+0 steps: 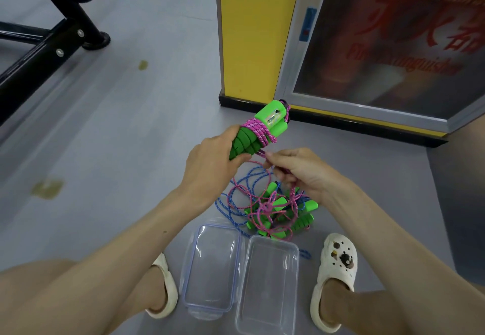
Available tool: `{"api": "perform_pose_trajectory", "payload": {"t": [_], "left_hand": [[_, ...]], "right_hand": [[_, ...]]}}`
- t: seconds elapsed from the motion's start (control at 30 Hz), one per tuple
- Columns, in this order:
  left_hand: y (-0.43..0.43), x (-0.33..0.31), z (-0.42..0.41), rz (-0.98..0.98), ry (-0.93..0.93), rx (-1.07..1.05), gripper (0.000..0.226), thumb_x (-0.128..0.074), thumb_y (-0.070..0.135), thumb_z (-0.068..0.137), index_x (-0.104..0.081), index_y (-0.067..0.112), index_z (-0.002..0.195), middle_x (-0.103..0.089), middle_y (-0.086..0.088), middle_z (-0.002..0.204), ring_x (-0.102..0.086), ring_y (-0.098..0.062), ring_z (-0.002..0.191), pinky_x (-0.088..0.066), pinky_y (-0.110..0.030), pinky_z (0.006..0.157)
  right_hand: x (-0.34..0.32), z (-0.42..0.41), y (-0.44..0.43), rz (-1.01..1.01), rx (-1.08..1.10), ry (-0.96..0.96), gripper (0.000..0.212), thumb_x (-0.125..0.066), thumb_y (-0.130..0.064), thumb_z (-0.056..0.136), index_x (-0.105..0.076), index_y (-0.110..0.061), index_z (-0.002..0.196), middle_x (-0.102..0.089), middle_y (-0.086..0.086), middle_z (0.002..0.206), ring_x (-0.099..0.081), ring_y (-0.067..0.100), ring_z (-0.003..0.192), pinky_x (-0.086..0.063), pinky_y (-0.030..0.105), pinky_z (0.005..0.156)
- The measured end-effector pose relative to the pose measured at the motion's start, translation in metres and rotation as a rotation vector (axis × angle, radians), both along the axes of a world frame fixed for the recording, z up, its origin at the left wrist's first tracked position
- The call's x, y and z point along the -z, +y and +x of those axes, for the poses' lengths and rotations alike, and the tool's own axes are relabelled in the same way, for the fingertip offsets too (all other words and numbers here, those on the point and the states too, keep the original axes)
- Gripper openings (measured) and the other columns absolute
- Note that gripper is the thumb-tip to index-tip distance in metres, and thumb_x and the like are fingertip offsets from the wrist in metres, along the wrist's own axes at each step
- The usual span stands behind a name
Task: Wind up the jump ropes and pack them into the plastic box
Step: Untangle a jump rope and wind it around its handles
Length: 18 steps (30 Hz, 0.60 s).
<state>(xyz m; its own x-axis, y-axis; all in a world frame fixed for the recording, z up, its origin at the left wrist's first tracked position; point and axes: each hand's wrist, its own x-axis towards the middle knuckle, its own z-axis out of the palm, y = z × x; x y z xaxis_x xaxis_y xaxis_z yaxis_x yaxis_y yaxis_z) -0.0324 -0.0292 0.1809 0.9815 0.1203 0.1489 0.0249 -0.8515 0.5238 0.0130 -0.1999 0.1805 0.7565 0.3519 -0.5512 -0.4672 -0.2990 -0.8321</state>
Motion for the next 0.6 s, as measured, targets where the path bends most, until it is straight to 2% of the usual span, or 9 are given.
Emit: {"api": "perform_pose_trajectory", "payload": {"t": [0.1,0.23,0.33,0.43,0.53,0.6], "left_hand": [[-0.002,0.004,-0.003,0.176,-0.072,0.016,0.046,-0.062,0.038,0.089,-0.048,0.02,0.129,-0.064,-0.005,0.089,-0.061,-0.03,0.075,-0.036,-0.03,0.058],[-0.003,0.007,-0.007,0.315,-0.092,0.005,0.048,-0.068,0.03,0.086,-0.051,0.014,0.128,-0.061,-0.009,0.077,-0.059,-0.033,0.062,-0.03,-0.029,0.05],[-0.005,0.005,-0.008,0.401,-0.083,0.023,0.054,-0.082,0.021,0.072,-0.06,0.009,0.12,-0.062,-0.008,0.067,-0.056,-0.03,0.048,-0.024,-0.024,0.045],[-0.007,0.006,-0.007,0.483,-0.11,0.024,0.062,-0.088,0.01,0.059,-0.063,0.007,0.115,-0.064,-0.006,0.067,-0.055,-0.027,0.045,-0.022,-0.021,0.041],[-0.01,0.01,-0.007,0.614,-0.176,0.007,0.071,-0.086,0.002,0.049,-0.064,0.008,0.115,-0.066,-0.005,0.073,-0.055,-0.024,0.046,-0.02,-0.019,0.042],[-0.015,0.015,-0.008,0.688,-0.236,0.007,0.074,-0.085,0.003,0.043,-0.067,0.008,0.115,-0.071,-0.009,0.084,-0.059,-0.024,0.049,-0.023,-0.02,0.04]], "right_hand": [[-0.001,-0.002,0.001,0.031,-0.044,-0.015,0.02,-0.054,-0.015,0.095,-0.068,-0.003,0.088,-0.055,0.003,0.054,-0.036,0.005,0.038,-0.032,0.016,0.04],[0.002,-0.003,0.003,0.113,-0.049,0.029,0.014,-0.054,-0.004,0.093,-0.067,-0.003,0.096,-0.069,0.006,0.068,-0.054,0.006,0.049,-0.05,0.015,0.055],[0.002,-0.002,0.001,0.173,-0.051,0.081,0.018,-0.055,0.005,0.089,-0.065,0.001,0.104,-0.07,0.011,0.079,-0.058,0.007,0.054,-0.052,0.016,0.06],[-0.001,-0.003,0.003,0.241,-0.021,0.143,0.025,-0.05,0.011,0.089,-0.061,0.005,0.11,-0.068,0.012,0.081,-0.057,0.007,0.053,-0.051,0.014,0.057],[0.0,-0.004,0.007,0.299,0.009,0.159,0.018,-0.047,0.004,0.093,-0.061,0.004,0.106,-0.061,0.009,0.076,-0.044,0.005,0.046,-0.042,0.016,0.05],[0.001,-0.005,0.008,0.299,0.028,0.162,0.015,-0.053,-0.016,0.094,-0.061,-0.004,0.091,-0.053,0.005,0.068,-0.033,0.004,0.042,-0.033,0.019,0.05]]}}
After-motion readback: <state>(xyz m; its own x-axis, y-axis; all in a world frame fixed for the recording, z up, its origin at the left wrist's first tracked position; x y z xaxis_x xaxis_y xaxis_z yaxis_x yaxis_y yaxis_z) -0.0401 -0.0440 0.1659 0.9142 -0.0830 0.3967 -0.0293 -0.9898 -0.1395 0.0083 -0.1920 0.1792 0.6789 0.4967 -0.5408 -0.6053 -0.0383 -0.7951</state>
